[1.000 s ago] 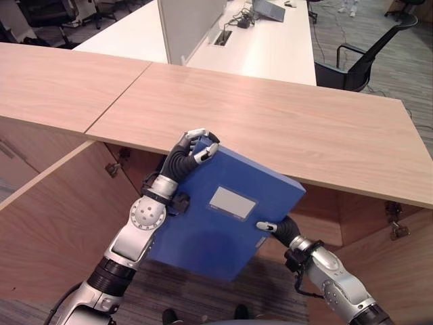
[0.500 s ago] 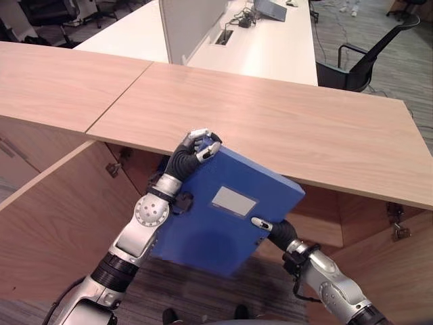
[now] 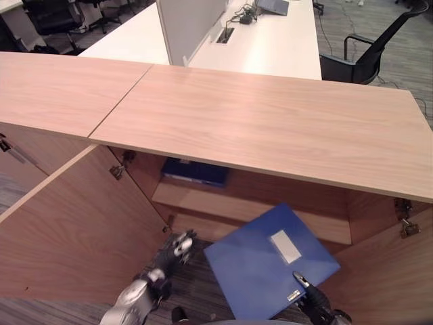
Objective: Put the empty folder in the office cabinet
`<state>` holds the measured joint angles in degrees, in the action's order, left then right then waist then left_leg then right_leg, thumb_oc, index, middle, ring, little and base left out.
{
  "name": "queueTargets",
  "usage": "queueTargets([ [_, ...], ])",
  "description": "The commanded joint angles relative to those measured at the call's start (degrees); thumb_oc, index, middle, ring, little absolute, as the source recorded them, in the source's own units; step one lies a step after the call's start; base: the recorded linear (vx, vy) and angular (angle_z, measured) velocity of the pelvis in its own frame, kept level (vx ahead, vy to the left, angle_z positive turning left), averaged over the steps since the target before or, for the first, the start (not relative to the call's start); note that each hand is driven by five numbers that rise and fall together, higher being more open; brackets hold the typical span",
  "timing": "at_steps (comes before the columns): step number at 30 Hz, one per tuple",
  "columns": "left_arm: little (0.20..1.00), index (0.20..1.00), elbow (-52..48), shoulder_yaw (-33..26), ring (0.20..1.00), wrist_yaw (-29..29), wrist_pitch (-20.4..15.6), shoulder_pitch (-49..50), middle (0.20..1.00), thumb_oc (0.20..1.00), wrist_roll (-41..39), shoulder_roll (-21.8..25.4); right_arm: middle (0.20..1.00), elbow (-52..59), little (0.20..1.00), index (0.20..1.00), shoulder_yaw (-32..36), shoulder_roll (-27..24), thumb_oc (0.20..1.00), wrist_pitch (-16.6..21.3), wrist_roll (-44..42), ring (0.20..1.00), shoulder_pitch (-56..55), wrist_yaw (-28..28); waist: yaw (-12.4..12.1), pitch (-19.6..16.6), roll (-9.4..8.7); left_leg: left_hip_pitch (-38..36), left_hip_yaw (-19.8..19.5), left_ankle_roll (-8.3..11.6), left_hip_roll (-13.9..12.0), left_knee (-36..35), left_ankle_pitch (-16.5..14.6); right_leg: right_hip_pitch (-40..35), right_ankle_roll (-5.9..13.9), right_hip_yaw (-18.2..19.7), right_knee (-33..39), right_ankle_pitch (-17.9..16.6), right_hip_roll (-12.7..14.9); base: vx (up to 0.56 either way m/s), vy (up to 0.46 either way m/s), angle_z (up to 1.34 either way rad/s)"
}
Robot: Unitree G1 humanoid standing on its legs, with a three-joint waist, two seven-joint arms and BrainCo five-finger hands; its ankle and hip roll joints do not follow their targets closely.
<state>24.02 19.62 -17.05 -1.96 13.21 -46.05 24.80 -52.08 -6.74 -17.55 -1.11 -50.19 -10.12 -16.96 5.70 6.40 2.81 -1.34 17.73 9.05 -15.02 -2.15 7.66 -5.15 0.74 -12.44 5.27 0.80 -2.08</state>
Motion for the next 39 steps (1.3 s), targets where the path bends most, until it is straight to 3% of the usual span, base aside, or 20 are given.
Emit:
queueTargets([
  [1, 1.0, 1.0, 2.89, -3.56, 1.0, -0.48, -1.0, -4.61, 1.0, 1.0, 3.68, -1.1, 0.2, -4.04, 0.2, 0.2, -1.84, 0.78, 0.2, 0.18, 1.92, 0.2, 0.54, 0.23, 0.58, -1.61, -3.95, 5.88, -1.93, -0.02, 0.41, 2.1, -0.08, 0.22, 3.46, 0.93, -0.49, 5.72, 0.9, -0.01, -0.015, 0.09],
  [3, 1.0, 1.0, 9.32, -5.28, 1.0, 0.52, -1.1, -4.95, 1.0, 1.0, 6.42, -3.6, 0.2, -12.33, 0.2, 0.2, 0.47, 1.77, 0.2, 0.14, 2.95, 0.2, 1.58, 0.8, 0.52, -1.66, -3.67, 6.15, -2.47, -0.15, 0.52, 2.32, -0.06, 0.19, 3.22, 0.74, -0.72, 5.99, 0.83, -0.01, -0.019, 0.14],
  [6, 1.0, 1.0, 14.75, -6.94, 1.0, 2.6, -1.45, -5.7, 1.0, 1.0, 8.61, -5.94, 0.2, -15.66, 0.2, 0.2, 1.38, 2.12, 0.2, 0.44, 3.88, 0.2, 3.59, 1.7, 0.3, -1.58, -3.11, 6.82, -3.05, -0.27, 0.87, 3.66, -0.68, 0.16, 3.0, 0.35, -1.02, 6.37, 0.92, 0.02, -0.011, 0.07],
  [10, 1.0, 1.0, 21.08, -6.22, 1.0, 5.68, -1.77, -8.19, 1.0, 1.0, 10.88, -7.77, 0.2, -8.95, 0.2, 0.2, 0.04, 1.65, 0.2, 1.59, 1.41, 0.2, 6.79, 3.59, -0.05, 0.2, -2.8, 10.74, -3.38, -0.94, 2.46, 9.69, -2.75, 0.65, 2.81, -0.48, -1.91, 6.71, 2.29, 0.01, 0.046, 0.15],
  [11, 1.0, 1.0, 22.97, -5.24, 1.0, 7.33, -2.02, -8.81, 1.0, 1.0, 13.25, -8.25, 0.2, -2.38, 0.2, 0.2, -0.45, 0.92, 0.2, 2.36, -0.27, 0.2, 8.22, 4.84, -0.18, 0.71, -2.14, 12.43, -2.22, -1.4, 3.64, 10.35, -2.95, 0.87, 2.86, -1.3, -2.01, 6.96, 3.28, 0.04, 0.083, 0.11],
  [12, 1.0, 1.0, 22.99, -5.23, 1.0, 7.33, -2.03, -8.81, 1.0, 1.0, 13.26, -8.27, 0.2, -2.29, 0.2, 0.2, -0.46, 0.91, 0.2, 2.33, -0.27, 0.2, 8.17, 4.9, -0.16, 0.67, -2.12, 12.47, -2.24, -1.41, 3.65, 10.36, -2.96, 0.9, 2.88, -1.31, -2.03, 6.97, 3.29, 0.08, 0.196, 0.02],
  [13, 1.0, 1.0, 24.06, -5.09, 1.0, 8.45, -2.09, -8.92, 1.0, 1.0, 13.75, -8.7, 0.2, 6.4, 0.2, 0.2, -1.06, -0.38, 0.2, 3.82, -2.26, 0.2, 9.81, 6.31, -0.4, 0.96, -1.31, 13.81, -1.99, -2.05, 5.52, 9.71, -2.97, 2.04, 2.98, -1.77, -2.32, 7.08, 4.12, 0.04, 0.115, -0.02],
  [14, 1.0, 1.0, 24.06, -5.08, 1.0, 8.45, -2.09, -8.92, 1.0, 1.0, 13.76, -8.73, 0.2, 6.49, 0.2, 0.2, -1.07, -0.4, 0.2, 3.79, -2.26, 0.2, 9.76, 6.37, -0.38, 0.92, -1.29, 13.83, -2.0, -2.07, 5.55, 9.67, -2.96, 2.08, 3.0, -1.79, -2.35, 7.1, 4.14, 0.12, 0.247, 0.21],
  [16, 1.0, 1.0, 25.62, -6.16, 1.0, 9.75, -2.12, -8.09, 1.0, 1.0, 14.75, -9.44, 0.2, 17.96, 0.2, 0.2, -1.47, -1.96, 0.2, 5.77, -3.52, 0.2, 11.44, 7.41, -0.65, 0.47, -0.18, 12.84, -2.7, -3.37, 7.9, 5.39, -3.67, 4.8, 3.49, -1.92, -3.67, 7.22, 5.1, 0.14, 0.223, 0.15],
  [21, 1.0, 1.0, 29.69, -7.59, 1.0, 11.32, -2.27, -9.12, 1.0, 1.0, 17.16, -9.27, 0.2, 27.8, 0.2, 0.2, -1.86, -4.01, 0.2, 8.79, -3.64, 0.2, 15.82, 8.79, -1.4, 1.55, 0.22, 14.52, -2.79, -5.16, 10.19, 4.1, -4.77, 8.26, 4.41, -1.35, -6.49, 7.74, 7.37, 0.1, 0.184, -0.14],
  [25, 1.0, 1.0, 31.87, -8.86, 1.0, 12.5, -2.42, -10.37, 1.0, 1.0, 17.73, -9.12, 0.2, 31.74, 0.2, 0.2, -1.92, -4.89, 0.2, 10.22, -2.58, 0.2, 19.92, 10.62, -2.75, 3.77, 0.3, 17.23, -2.24, -7.85, 12.46, 6.19, -7.26, 14.4, 5.33, -0.53, -16.21, 10.31, 10.59, 0.02, 0.244, -0.07],
  [28, 1.0, 1.0, 32.55, -9.45, 1.0, 13.09, -2.29, -11.14, 1.0, 1.0, 18.3, -8.22, 0.2, 34.0, 0.2, 0.2, -2.1, -4.44, 0.2, 11.04, -2.22, 0.2, 23.0, 12.23, -3.48, 6.46, -0.17, 17.84, -0.78, -10.44, 14.24, 8.99, -10.19, 21.48, 6.75, -0.16, -29.41, 10.81, 14.22, -0.02, 0.243, -0.18],
  [30, 1.0, 1.0, 32.29, -9.53, 1.0, 13.88, -2.48, -12.09, 1.0, 1.0, 16.92, -7.28, 0.2, 32.85, 0.2, 0.2, -2.83, -4.17, 0.2, 11.6, -2.52, 0.2, 27.04, 13.88, -4.38, 9.28, 0.09, 19.06, 0.97, -11.45, 14.3, 11.38, -11.75, 26.99, 6.54, -1.87, -36.84, 9.95, 16.99, -0.08, 0.184, -0.16],
  [31, 1.0, 1.0, 30.81, -9.81, 1.0, 14.55, -2.6, -12.32, 1.0, 1.0, 14.92, -6.56, 0.2, 32.2, 0.2, 0.2, -3.43, -5.13, 0.2, 11.6, -2.76, 0.2, 31.32, 15.29, -5.71, 10.72, 0.25, 21.69, 2.68, -11.42, 13.18, 14.15, -12.85, 30.22, 5.82, -5.04, -35.92, 8.3, 20.12, -0.07, 0.093, -0.49],
  [35, 1.0, 1.0, 29.1, -9.21, 1.0, 14.91, -3.03, -13.22, 1.0, 1.0, 13.25, -5.43, 0.2, 31.79, 0.2, 0.2, -1.84, -7.8, 0.2, 11.97, -2.89, 0.2, 34.66, 16.82, -5.89, 12.81, -0.04, 26.91, 2.65, -11.07, 11.27, 21.01, -14.4, 30.92, 5.0, -6.88, -29.24, 7.42, 20.44, -0.04, -0.066, -0.39],
  [39, 1.0, 1.0, 23.75, -9.55, 1.0, 15.53, -3.87, -12.57, 1.0, 1.0, 11.76, -4.39, 0.2, 32.09, 0.2, 0.2, -0.16, -9.58, 0.2, 13.37, -3.43, 0.2, 34.98, 18.11, -6.15, 13.0, -0.04, 32.62, 1.34, -11.45, 9.58, 27.16, -16.6, 36.42, 4.35, -6.92, -34.16, 8.96, 20.42, 0.0, -0.082, 0.06],
])
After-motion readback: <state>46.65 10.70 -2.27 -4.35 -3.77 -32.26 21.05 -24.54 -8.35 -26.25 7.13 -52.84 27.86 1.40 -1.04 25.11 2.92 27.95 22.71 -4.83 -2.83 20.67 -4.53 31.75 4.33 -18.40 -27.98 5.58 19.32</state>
